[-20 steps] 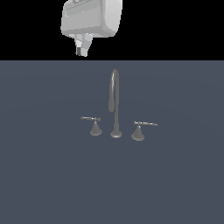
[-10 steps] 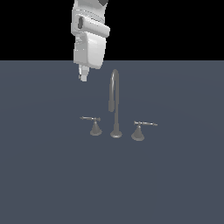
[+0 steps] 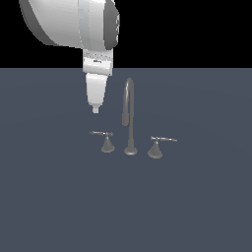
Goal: Turn on the faucet by rotating a designated handle.
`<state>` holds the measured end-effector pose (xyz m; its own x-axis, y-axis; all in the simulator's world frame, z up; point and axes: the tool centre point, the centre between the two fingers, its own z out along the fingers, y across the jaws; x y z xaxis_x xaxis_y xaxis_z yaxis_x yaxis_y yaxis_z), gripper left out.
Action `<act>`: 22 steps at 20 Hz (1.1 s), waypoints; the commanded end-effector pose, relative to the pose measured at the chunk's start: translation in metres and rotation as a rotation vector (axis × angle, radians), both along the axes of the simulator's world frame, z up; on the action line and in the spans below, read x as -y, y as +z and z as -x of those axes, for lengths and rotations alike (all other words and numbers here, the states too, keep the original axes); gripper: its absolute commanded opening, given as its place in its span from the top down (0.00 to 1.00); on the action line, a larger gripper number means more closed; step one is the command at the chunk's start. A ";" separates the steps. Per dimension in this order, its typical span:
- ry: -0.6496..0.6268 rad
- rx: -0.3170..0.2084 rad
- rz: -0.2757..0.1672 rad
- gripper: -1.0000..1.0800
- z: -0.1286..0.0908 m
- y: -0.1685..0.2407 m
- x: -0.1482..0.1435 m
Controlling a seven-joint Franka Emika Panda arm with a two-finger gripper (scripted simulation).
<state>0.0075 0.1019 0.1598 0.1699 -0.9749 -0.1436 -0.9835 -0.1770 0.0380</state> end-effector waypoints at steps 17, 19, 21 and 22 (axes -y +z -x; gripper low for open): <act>-0.336 0.036 0.140 1.00 -0.027 -0.092 0.003; -0.344 0.038 0.144 1.00 -0.027 -0.094 0.004; -0.346 0.039 0.145 1.00 -0.027 -0.095 0.004; -0.346 0.039 0.145 1.00 -0.027 -0.095 0.004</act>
<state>0.0342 0.0983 0.0652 -0.1677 -0.9858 -0.0010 -0.9858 0.1677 0.0017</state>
